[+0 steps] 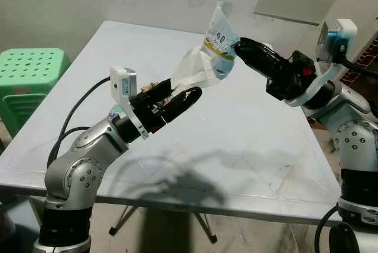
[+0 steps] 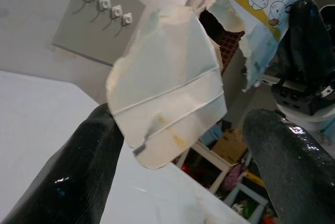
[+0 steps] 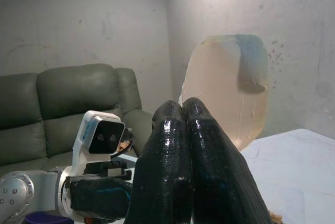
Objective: Picking trash to rubbish bin
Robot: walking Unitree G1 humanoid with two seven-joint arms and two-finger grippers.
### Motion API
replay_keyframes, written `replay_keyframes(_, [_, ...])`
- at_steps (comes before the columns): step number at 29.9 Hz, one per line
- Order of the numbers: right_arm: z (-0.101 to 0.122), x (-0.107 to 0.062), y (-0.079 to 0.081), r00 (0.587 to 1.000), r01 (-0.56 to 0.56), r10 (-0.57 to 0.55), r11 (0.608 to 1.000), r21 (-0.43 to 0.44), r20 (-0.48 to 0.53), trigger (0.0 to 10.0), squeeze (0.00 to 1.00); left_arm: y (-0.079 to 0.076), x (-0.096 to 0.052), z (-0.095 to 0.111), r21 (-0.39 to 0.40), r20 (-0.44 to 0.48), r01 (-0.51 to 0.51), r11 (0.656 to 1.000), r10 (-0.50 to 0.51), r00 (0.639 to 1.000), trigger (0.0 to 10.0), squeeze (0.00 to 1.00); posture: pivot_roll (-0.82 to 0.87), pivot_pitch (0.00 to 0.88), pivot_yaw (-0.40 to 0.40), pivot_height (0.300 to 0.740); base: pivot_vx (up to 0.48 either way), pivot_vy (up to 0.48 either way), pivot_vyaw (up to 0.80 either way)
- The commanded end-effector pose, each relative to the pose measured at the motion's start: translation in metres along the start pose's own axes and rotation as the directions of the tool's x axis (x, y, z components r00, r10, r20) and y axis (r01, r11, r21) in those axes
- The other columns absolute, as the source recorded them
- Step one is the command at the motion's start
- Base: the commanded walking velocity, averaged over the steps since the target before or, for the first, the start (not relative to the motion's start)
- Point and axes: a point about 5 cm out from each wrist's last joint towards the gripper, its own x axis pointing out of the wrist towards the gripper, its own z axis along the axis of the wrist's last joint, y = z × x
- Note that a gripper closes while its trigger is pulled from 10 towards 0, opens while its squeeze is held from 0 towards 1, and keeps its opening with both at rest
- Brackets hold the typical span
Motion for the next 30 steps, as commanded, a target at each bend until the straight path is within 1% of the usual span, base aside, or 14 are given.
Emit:
replay_keyframes(1, [0.008, -0.001, 0.003, 1.000, -0.024, 0.024, 0.999, -0.025, 0.002, 10.0, 0.00, -0.007, 0.005, 0.002, 0.003, -0.004, 0.031, 1.000, -0.031, 1.000, 10.0, 0.00, 0.08, 0.031, -0.137, 0.740, 0.000, 0.000, 0.00])
replay_keyframes(4, [0.007, -0.001, 0.003, 1.000, -0.023, 0.022, 0.999, -0.028, -0.004, 10.0, 0.00, -0.008, 0.006, 0.004, 0.001, 0.006, 0.038, 0.999, -0.038, 0.999, 10.0, 0.00, 0.08, 0.033, -0.140, 0.740, 0.000, 0.000, 0.00])
replay_keyframes(9, [0.005, -0.002, 0.003, 0.999, -0.028, 0.028, 0.999, -0.027, -0.019, 10.0, 0.00, -0.014, 0.007, 0.012, -0.044, 0.055, 0.074, 0.996, -0.071, 0.996, 10.0, 0.00, 0.08, 0.035, -0.142, 0.740, 0.000, 0.000, 0.00])
replay_keyframes(14, [0.002, -0.002, 0.005, 0.998, -0.044, 0.043, 0.999, -0.030, -0.040, 10.0, 0.00, -0.017, 0.008, 0.019, -0.059, 0.084, 0.098, 0.993, -0.093, 0.992, 9.9, 0.00, 0.09, 0.036, -0.145, 0.740, 0.000, 0.000, 0.00])
replay_keyframes(15, [0.002, -0.002, 0.005, 0.998, -0.047, 0.045, 0.998, -0.033, -0.043, 10.0, 0.00, -0.017, 0.008, 0.019, -0.059, 0.086, 0.102, 0.993, -0.096, 0.992, 9.3, 0.00, 0.09, 0.036, -0.145, 0.740, 0.000, 0.000, 0.00])
replay_keyframes(16, [0.001, -0.002, 0.005, 0.998, -0.045, 0.044, 0.998, -0.032, -0.046, 10.0, 0.00, -0.017, 0.007, 0.021, -0.061, 0.093, 0.099, 0.993, -0.093, 0.991, 2.9, 0.00, 0.09, 0.038, -0.144, 0.740, 0.000, 0.000, 0.00])
replay_keyframes(17, [0.001, -0.002, 0.005, 0.998, -0.045, 0.044, 0.998, -0.032, -0.046, 10.0, 0.00, -0.017, 0.007, 0.021, -0.061, 0.093, 0.099, 0.993, -0.093, 0.991, 2.9, 0.00, 0.09, 0.038, -0.144, 0.740, 0.000, 0.000, 0.00])
replay_keyframes(18, [0.001, -0.002, 0.005, 0.998, -0.045, 0.044, 0.998, -0.031, -0.047, 10.0, 0.00, -0.018, 0.007, 0.022, -0.066, 0.100, 0.104, 0.992, -0.097, 0.990, 0.0, 0.00, 0.09, 0.040, -0.145, 0.740, 0.000, 0.000, 0.00])
replay_keyframes(30, [0.002, 0.000, 0.005, 0.998, -0.052, 0.050, 0.998, -0.042, -0.049, 10.0, 0.00, -0.020, 0.005, 0.024, -0.079, 0.115, 0.115, 0.990, -0.106, 0.988, 0.0, 0.00, 0.09, 0.050, -0.146, 0.740, 0.000, 0.000, 0.00])
